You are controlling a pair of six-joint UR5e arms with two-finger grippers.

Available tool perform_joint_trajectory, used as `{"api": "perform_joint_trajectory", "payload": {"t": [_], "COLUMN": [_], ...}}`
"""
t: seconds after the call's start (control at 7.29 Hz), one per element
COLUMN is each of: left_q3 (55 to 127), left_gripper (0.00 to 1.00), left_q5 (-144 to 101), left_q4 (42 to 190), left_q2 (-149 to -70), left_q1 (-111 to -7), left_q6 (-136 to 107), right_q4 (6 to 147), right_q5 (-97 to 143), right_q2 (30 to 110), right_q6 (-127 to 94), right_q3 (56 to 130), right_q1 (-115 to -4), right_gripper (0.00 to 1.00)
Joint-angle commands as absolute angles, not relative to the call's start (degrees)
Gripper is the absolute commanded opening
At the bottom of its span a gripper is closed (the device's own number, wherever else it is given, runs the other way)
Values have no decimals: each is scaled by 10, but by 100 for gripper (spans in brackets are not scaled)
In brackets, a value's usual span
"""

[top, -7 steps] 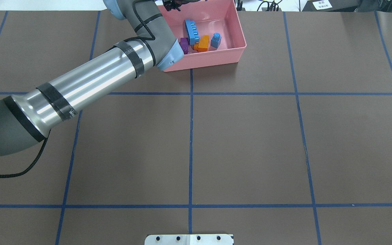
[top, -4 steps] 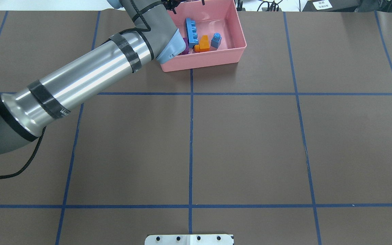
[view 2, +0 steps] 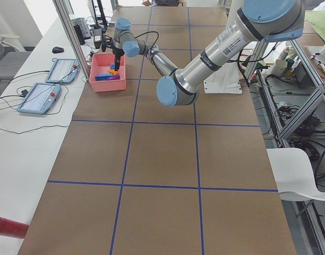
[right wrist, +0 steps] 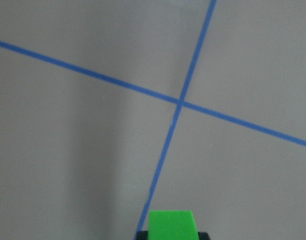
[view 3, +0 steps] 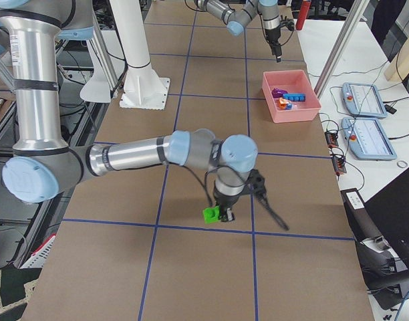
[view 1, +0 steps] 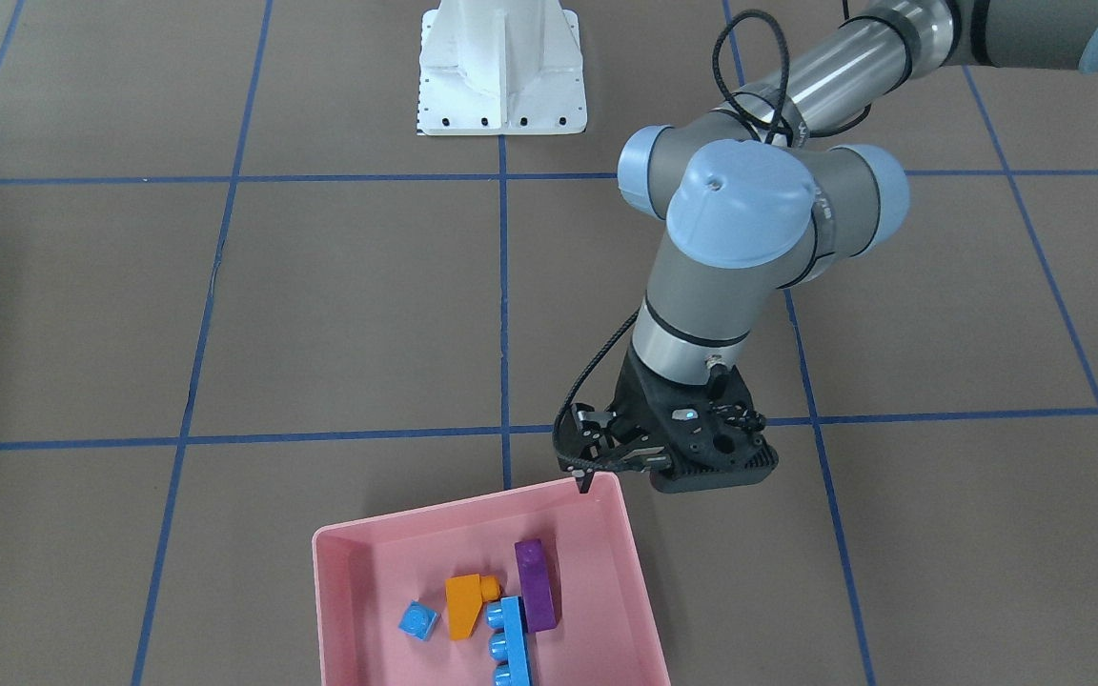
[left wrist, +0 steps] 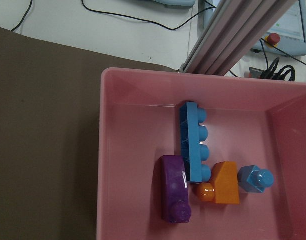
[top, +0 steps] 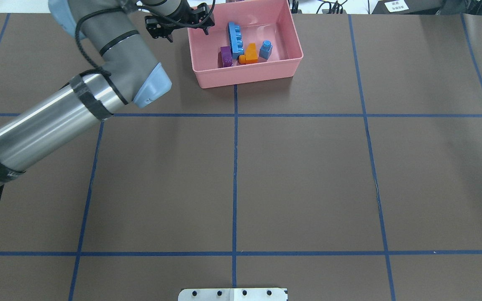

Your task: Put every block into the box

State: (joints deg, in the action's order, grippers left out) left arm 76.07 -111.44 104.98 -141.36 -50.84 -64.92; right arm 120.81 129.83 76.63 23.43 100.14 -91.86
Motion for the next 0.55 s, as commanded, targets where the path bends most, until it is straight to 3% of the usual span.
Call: {"api": "perform_joint_trajectory", "payload": {"t": [0.0, 0.41], "left_q3": [834, 970], "left_gripper": [100, 100], "left_q5": [-1154, -1171], "left_q4": [994, 945], "left_q2": [-1340, -1168], "left_q1": [-550, -598], "left_q6": [-583, -429], "right_q4": [1217, 1014], "right_q5": [1296, 1295], "right_q2": [618, 493], "right_q6": [79, -227], "right_q3": [966, 853], "right_q1": [-818, -684], "right_gripper": [0, 0]}}
